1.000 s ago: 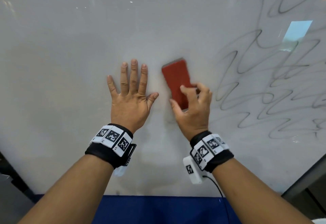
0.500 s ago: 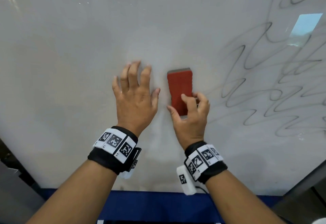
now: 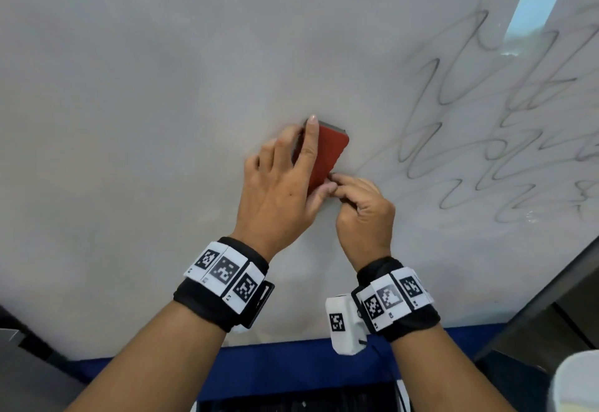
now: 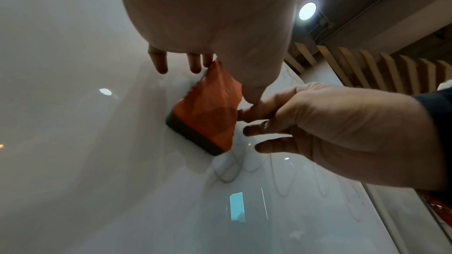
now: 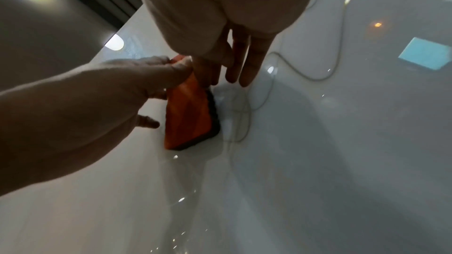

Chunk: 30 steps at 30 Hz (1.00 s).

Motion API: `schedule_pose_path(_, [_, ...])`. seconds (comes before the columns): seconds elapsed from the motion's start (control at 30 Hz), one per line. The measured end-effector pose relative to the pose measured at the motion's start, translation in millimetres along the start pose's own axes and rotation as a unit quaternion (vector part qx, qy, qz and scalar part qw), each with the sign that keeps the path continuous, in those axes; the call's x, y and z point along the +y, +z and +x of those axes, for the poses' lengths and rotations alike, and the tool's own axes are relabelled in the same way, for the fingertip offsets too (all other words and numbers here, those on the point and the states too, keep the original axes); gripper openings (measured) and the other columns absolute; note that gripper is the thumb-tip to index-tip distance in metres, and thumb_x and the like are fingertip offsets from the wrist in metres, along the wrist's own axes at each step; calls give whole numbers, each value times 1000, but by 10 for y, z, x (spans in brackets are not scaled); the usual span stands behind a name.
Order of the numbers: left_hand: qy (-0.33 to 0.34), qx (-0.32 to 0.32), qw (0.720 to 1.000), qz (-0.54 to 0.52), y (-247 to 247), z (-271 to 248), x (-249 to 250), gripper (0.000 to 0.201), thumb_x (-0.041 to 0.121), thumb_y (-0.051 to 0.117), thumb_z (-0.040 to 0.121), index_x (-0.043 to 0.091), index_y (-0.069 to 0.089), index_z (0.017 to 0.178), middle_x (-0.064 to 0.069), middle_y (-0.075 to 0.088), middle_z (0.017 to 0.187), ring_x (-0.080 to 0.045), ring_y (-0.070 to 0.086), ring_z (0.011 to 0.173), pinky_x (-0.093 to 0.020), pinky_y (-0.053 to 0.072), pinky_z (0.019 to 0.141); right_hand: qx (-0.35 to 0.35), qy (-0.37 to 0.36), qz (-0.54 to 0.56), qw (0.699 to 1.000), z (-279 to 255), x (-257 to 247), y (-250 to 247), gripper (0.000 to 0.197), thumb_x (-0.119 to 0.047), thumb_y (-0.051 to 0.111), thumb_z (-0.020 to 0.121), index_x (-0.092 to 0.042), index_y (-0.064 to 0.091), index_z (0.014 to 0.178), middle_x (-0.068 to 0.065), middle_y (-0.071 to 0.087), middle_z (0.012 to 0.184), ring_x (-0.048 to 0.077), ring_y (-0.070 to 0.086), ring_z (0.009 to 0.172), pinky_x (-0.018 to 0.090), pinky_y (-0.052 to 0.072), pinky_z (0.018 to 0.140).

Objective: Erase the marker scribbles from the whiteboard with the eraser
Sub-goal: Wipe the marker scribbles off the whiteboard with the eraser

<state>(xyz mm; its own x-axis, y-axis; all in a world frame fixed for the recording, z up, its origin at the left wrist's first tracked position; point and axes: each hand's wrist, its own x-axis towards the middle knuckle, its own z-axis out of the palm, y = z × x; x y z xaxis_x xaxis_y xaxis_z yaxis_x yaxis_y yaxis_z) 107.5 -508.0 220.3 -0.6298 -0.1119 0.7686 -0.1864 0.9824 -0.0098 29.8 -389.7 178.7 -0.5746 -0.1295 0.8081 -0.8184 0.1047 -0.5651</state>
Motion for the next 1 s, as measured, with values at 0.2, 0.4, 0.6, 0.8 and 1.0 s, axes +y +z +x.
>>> schedule_pose_path(0.2, [3, 27, 999, 36, 169, -70, 5, 104, 43, 76, 74, 10, 21, 155, -9, 26, 143, -27, 37, 114, -43, 39, 89, 58, 75, -114, 989, -220, 124, -262, 46, 4, 66, 84, -12, 66, 127, 4, 60, 136, 26, 50, 125, 42, 44, 107])
schedule_pose_path(0.4, [-9, 98, 994, 53, 269, -171, 92, 75, 13, 65, 83, 11, 35, 151, -8, 27, 150, -30, 40, 116, -46, 42, 88, -82, 113, -234, 962, -220, 329, -340, 110, -35, 86, 74, -29, 16, 159, 11, 2, 166, 32, 7, 150, 46, 18, 121])
schedule_pose_path(0.6, [49, 119, 989, 75, 374, -274, 107, 65, -5, 49, 81, 11, 52, 143, -10, 47, 150, -29, 45, 119, -45, 39, 90, -83, 104, -268, 954, -266, 421, -197, 119, -36, 87, 71, -29, 6, 159, 15, -6, 165, 34, -2, 152, 45, 12, 120])
schedule_pose_path(0.8, [39, 125, 985, 110, 263, -262, -78, 67, -4, 54, 80, 17, 53, 143, -12, 51, 145, -28, 44, 120, -44, 38, 91, -61, 94, -262, 959, -295, 466, -180, 117, -39, 88, 69, -25, 14, 159, 19, 1, 165, 37, 2, 151, 42, 9, 120])
schedule_pose_path(1.0, [116, 73, 984, 111, 408, -493, -33, 66, -4, 52, 80, 20, 54, 142, -9, 52, 146, -27, 46, 120, -45, 40, 92, -52, 92, -252, 962, -299, 462, -183, 116, -37, 88, 68, -25, 16, 158, 19, 3, 165, 37, 3, 151, 40, 9, 120])
